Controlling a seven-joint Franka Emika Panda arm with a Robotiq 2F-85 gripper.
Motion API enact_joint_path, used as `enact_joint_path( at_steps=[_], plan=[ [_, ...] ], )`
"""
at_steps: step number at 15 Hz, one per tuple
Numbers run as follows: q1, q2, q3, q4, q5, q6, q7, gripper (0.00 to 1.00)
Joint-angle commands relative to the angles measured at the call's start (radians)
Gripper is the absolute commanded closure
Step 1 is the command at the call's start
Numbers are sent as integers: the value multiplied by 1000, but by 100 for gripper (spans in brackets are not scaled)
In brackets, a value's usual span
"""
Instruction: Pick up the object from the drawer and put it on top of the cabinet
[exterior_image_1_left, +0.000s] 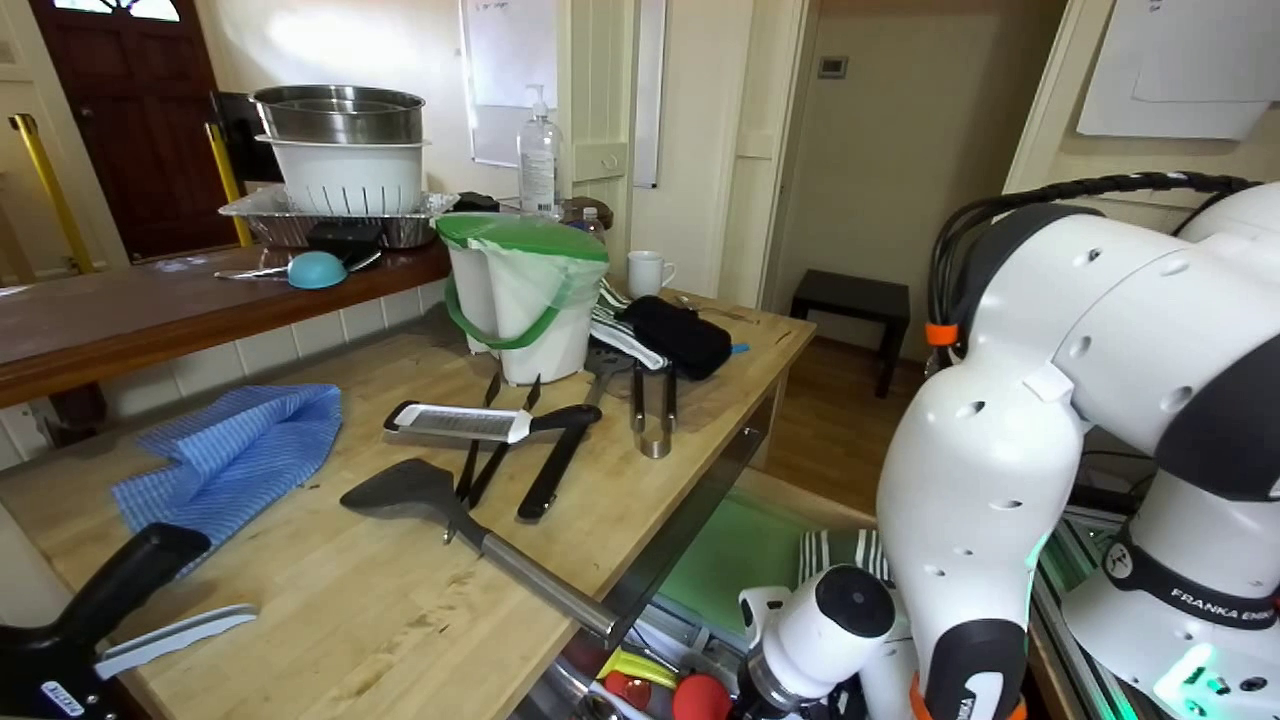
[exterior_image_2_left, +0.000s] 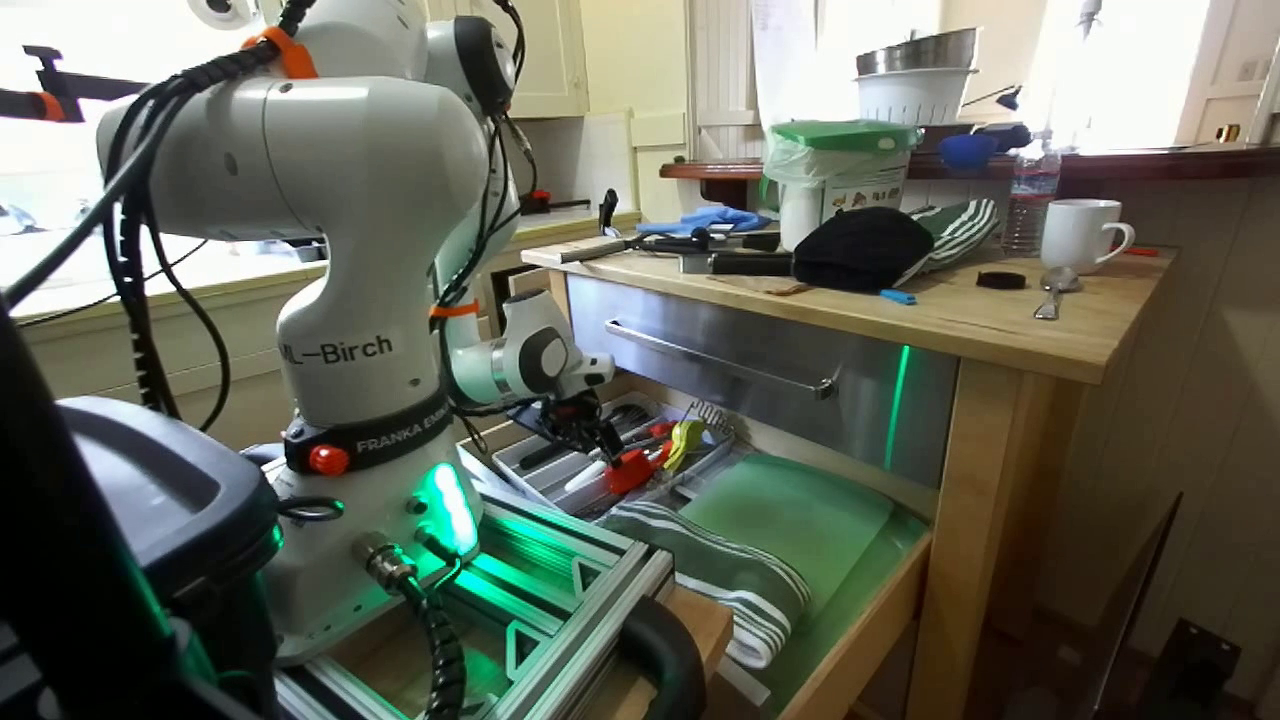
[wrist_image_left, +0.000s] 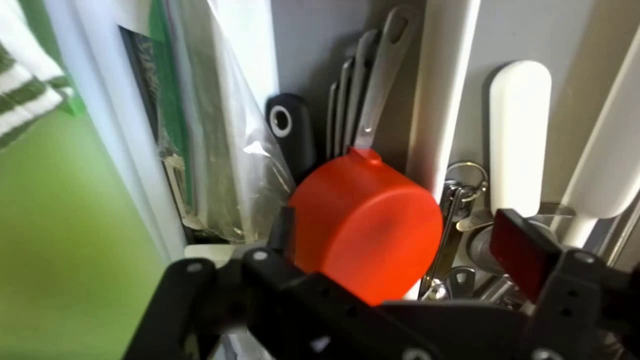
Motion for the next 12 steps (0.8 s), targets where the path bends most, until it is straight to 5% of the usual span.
enact_joint_path(
  at_steps=[1,12],
  plan=[
    [-72,58,51,108,90,13,-100,0],
    [-128,75,47,202,197,5,-206,0]
  ],
)
